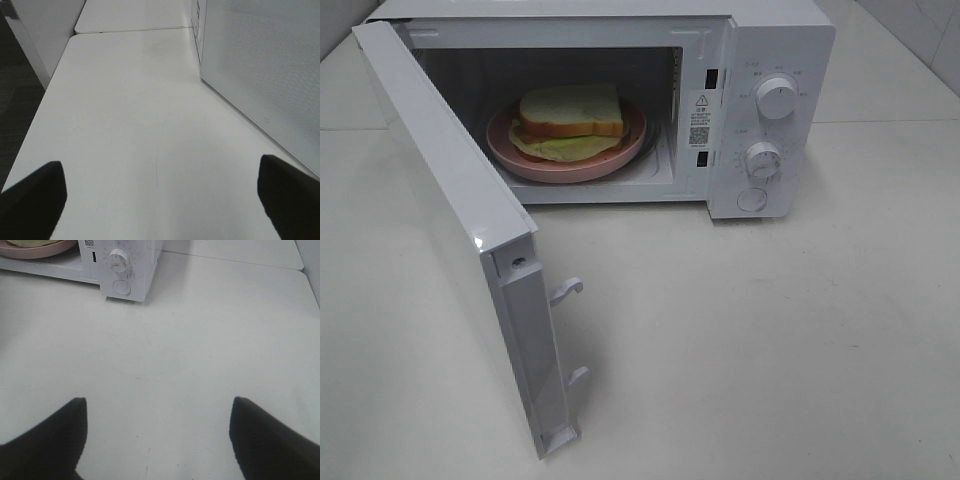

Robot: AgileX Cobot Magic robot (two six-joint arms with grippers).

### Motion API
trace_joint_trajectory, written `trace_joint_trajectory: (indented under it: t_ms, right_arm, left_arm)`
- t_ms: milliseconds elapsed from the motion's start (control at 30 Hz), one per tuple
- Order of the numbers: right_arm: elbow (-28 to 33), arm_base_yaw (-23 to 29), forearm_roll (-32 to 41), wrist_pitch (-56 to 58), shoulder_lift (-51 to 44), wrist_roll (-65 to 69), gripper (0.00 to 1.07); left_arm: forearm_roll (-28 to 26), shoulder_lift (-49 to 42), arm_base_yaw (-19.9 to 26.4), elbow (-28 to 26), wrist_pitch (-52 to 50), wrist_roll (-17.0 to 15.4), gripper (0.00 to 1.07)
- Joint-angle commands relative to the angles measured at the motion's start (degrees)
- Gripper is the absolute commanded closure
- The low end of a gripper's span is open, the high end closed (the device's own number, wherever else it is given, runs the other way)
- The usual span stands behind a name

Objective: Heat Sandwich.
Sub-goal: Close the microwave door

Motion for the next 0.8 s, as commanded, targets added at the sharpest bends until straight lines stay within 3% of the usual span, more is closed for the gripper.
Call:
trace_joint_trajectory:
  t_ms: [33,600,800]
  right_arm:
    - [0.1,-0.4,0.0,-0.6,-1.5,0.1,0.31]
    - [0.1,-0.4,0.0,-0.6,-1.5,0.1,0.31]
    - [0.1,-0.4,0.0,-0.6,-1.5,0.1,0.31]
  left_arm:
    - [-0.4,-1.3,0.0,0.1,-0.1,-0.1,0.09]
    - [-0.7,-1.2,0.0,-0.1,-0.3,-0.1,0.09]
    - [-1.1,2.6,0.0,-2.0,-3.9,0.0,0.09]
